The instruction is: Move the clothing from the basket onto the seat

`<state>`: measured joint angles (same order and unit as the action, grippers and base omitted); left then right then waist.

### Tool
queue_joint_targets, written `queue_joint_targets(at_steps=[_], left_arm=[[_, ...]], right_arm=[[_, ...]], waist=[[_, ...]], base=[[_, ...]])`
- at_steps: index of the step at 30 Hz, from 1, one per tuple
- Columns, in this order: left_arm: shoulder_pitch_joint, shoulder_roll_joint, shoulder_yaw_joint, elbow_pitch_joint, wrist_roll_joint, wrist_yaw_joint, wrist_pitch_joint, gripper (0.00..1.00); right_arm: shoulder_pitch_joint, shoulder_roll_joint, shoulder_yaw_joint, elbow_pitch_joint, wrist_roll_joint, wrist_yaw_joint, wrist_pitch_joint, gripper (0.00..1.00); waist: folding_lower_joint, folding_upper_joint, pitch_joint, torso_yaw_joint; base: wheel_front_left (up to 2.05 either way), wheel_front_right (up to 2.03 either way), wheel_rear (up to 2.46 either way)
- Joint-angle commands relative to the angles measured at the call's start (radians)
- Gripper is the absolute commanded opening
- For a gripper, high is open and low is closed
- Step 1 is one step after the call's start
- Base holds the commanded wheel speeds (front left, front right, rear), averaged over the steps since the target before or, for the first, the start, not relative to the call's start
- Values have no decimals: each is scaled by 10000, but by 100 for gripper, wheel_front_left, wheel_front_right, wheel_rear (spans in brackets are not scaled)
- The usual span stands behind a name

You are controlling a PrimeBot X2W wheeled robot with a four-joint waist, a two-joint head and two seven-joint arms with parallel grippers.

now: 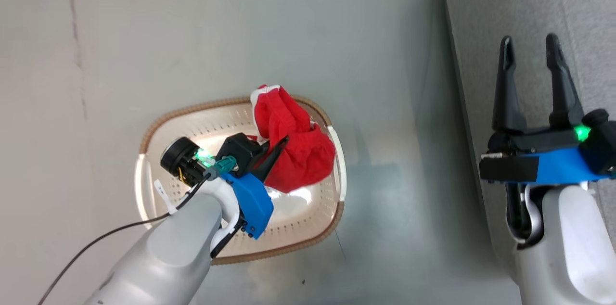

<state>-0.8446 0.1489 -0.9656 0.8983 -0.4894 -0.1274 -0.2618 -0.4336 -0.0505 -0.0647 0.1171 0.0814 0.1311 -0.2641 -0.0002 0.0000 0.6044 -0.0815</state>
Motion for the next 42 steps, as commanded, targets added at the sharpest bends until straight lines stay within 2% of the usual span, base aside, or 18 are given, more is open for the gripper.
queue_joint_targets(at_steps=[1,6,13,24,33,42], left_arm=[[231,87,162,-199,62,-30,-44,0],[711,191,771,-1031,209,-25,-47,0],[917,59,1421,-2063,500,-5,-46,0],[573,-269,1723,-2801,727,-6,-46,0],[706,-395,1544,-3093,563,-11,97,0],[798,-262,1461,-3277,451,67,259,0]], right_arm=[[252,6,-49,72,-37,-7,-5,100],[836,6,-97,264,-47,-7,-5,100],[1575,6,-99,475,-13,-7,-5,100],[2590,4,159,795,58,-7,-5,100],[3200,4,443,923,155,-7,-5,100],[3395,6,723,834,277,-7,-5,100]], waist=[[2,0,-802,313],[2,0,-1832,488],[2,0,-3081,675],[2,0,-4691,811],[2,0,-5518,775],[2,0,-5640,839]], base=[[0,0,0],[0,0,0],[0,0,0],[0,0,0],[0,0,0],[0,0,0]])
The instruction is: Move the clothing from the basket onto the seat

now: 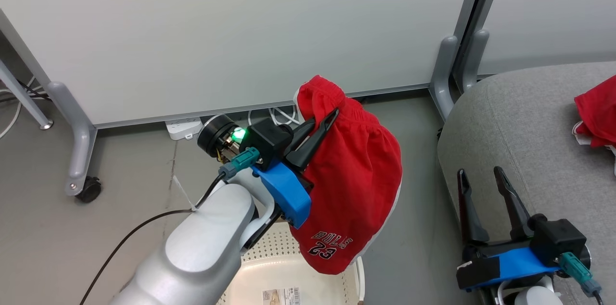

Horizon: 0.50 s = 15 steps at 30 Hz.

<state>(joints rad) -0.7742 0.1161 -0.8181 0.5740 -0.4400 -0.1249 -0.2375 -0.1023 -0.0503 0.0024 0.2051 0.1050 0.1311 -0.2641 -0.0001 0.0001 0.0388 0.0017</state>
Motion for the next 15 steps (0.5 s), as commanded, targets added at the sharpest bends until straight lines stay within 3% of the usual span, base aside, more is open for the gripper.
queue_joint_targets(at_steps=[1,7,15], left_arm=[[100,80,-18,-63,-52,67,21,0],[65,156,-50,-186,-73,123,71,0],[-138,173,-85,-252,-106,179,81,0]], right_arm=[[65,4,106,-73,39,-7,-5,100],[-114,4,818,-202,-129,-7,-5,100],[-861,-206,2582,99,-227,-7,-4,100]], waist=[[1,-1,30,14],[1,-1,151,59],[1,-1,379,107]], base=[[0,0,0],[0,0,0],[0,0,0]])
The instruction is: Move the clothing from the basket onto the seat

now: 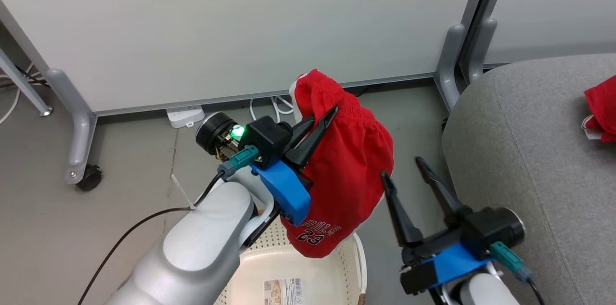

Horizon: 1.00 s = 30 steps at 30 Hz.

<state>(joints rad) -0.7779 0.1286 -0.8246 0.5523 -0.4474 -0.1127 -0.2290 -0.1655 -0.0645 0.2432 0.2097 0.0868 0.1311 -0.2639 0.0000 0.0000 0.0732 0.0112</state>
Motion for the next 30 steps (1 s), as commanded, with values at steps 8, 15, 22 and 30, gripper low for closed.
queue_joint_targets(at_steps=[8,15,22,30], left_arm=[[-333,-11,-87,-66,-32,45,-2,0],[-603,-150,-227,-141,21,26,-19,0],[-866,-364,-420,-150,-20,-20,-82,0],[-1066,-514,-547,-44,-129,-46,-166,0]], right_arm=[[-1482,-183,1568,825,-10,-7,-6,100],[-3010,-31,2261,2155,-142,-7,-8,100],[-4160,127,2267,3620,-355,-9,-6,100],[-4821,156,2405,4471,198,-9,-6,29]], waist=[[0,0,310,105],[0,0,646,298],[0,0,930,579],[0,0,1085,711]], base=[[0,0,0],[0,0,0],[0,0,0],[0,0,0]])
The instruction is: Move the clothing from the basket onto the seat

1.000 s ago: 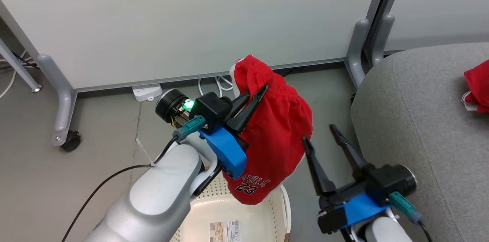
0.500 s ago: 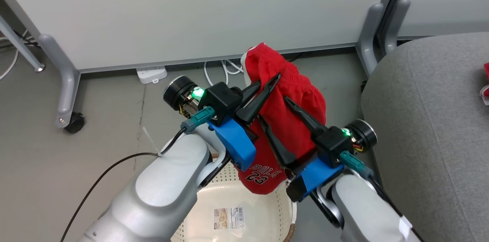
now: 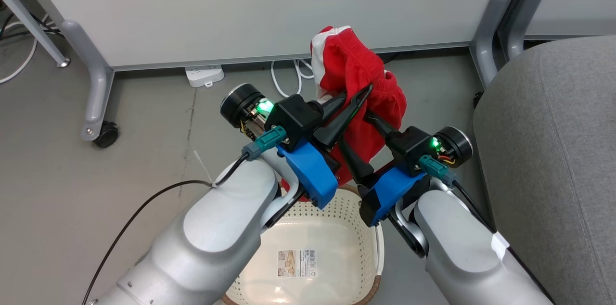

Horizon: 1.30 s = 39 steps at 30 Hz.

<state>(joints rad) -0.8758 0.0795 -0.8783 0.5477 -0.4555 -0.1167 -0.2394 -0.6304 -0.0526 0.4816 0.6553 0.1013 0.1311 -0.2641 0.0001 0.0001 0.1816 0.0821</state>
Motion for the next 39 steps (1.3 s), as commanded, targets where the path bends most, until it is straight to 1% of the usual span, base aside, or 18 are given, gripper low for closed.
queue_joint_targets(at_steps=[1,8,26,29,30,31,39], left_arm=[[-100,-34,-24,27,-63,-8,-79,0],[-187,-74,-56,176,-121,-29,-147,0],[-232,-28,-114,381,-149,-48,-235,0],[-218,-9,-104,429,-130,11,-241,0],[-223,-6,-94,434,-97,61,-245,72],[-222,3,-107,454,-77,91,-249,100],[-193,82,-137,580,-3,151,-270,100]], right_arm=[[-215,36,73,66,140,-7,-4,0],[-405,36,319,216,419,-7,-4,0],[-358,38,375,262,653,-7,-4,0],[-310,38,383,240,705,-7,-4,0],[-296,38,387,228,709,-7,-4,0],[-286,38,389,217,707,-7,-4,0],[-242,37,309,132,740,-9,-4,0]], waist=[[-1,-1,6,4],[-1,-1,-23,-14],[-1,-1,-22,-115],[-1,-1,-22,-131],[-1,-1,-17,-138],[-1,-1,-9,-144],[-1,-1,98,-200]], base=[[0,0,0],[0,0,0],[0,0,0],[0,0,0],[0,0,0],[0,0,0],[0,0,0]])
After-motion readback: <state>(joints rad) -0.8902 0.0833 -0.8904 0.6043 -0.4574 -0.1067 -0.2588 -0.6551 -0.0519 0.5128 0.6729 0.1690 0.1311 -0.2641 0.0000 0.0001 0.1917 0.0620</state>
